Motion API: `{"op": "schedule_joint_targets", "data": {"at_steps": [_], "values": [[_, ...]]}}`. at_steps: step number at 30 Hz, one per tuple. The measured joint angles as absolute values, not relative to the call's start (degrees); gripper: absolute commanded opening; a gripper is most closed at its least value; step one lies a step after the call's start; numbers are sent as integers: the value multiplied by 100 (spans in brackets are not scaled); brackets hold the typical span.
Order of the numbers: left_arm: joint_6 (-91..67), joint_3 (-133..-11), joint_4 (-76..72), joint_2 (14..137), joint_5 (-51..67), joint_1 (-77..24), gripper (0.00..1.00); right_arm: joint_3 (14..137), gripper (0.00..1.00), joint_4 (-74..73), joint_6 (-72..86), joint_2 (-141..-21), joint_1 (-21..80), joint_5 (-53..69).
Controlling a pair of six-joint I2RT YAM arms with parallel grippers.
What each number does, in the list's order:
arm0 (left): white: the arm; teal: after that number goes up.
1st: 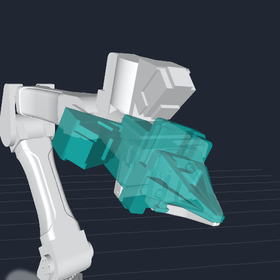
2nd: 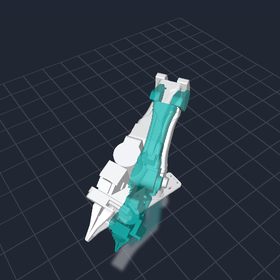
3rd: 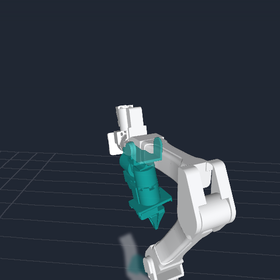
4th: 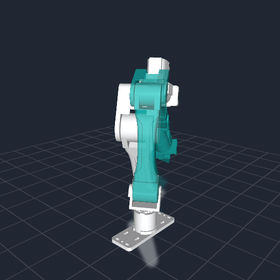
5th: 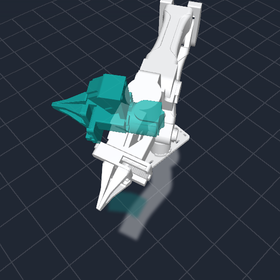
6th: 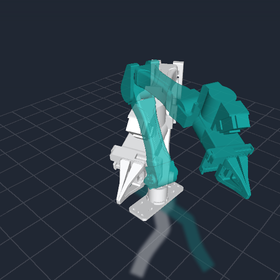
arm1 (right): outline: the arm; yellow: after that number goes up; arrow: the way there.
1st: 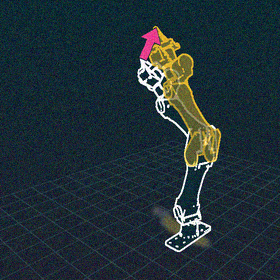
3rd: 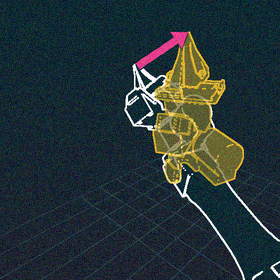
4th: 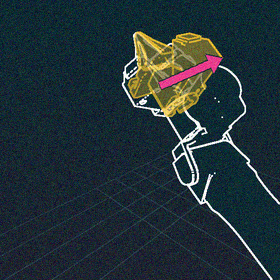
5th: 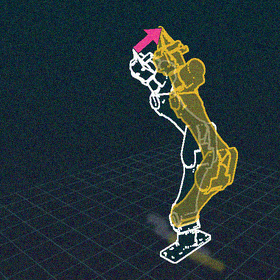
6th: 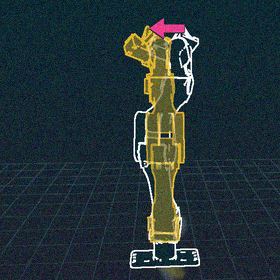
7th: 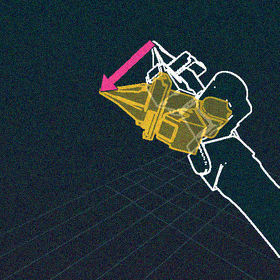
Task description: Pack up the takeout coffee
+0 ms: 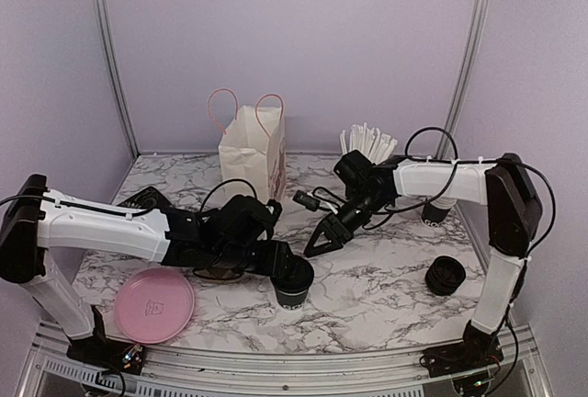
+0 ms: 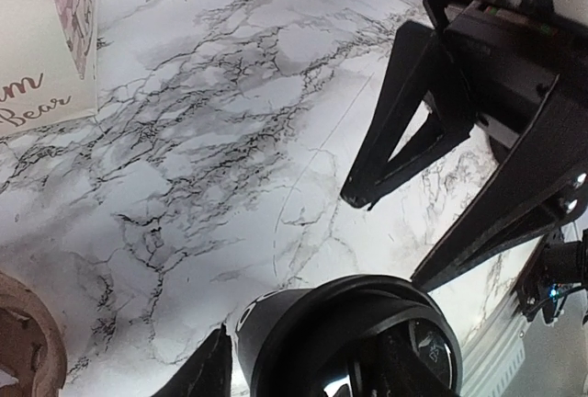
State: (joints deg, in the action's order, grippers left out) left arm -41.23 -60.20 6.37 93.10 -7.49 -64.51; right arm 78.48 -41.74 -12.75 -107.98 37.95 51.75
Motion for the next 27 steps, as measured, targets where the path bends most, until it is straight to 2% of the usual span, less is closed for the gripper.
{"op": "schedule_joint_targets", "data": {"at_steps": [3,10,15,20,27], "values": [[-4099,-6027,847,9214,-755,-6493,65,7749,65,-4272,-1446,-10510,3795,5118],[-4018,-6025,1243,8689,-908,-6510,73,7126,69,-4515,-1981,-9653,3809,4952],[-3745,-6025,1278,8405,-917,-6510,71,6372,43,-4545,-2421,-9126,4171,4670],[-3599,-5887,1522,8296,-1127,-6394,70,6187,40,-4641,-2941,-9107,4950,5048],[-3745,-5623,1577,8154,-1406,-6294,70,6694,35,-4584,-2932,-9743,4969,5162]]}}
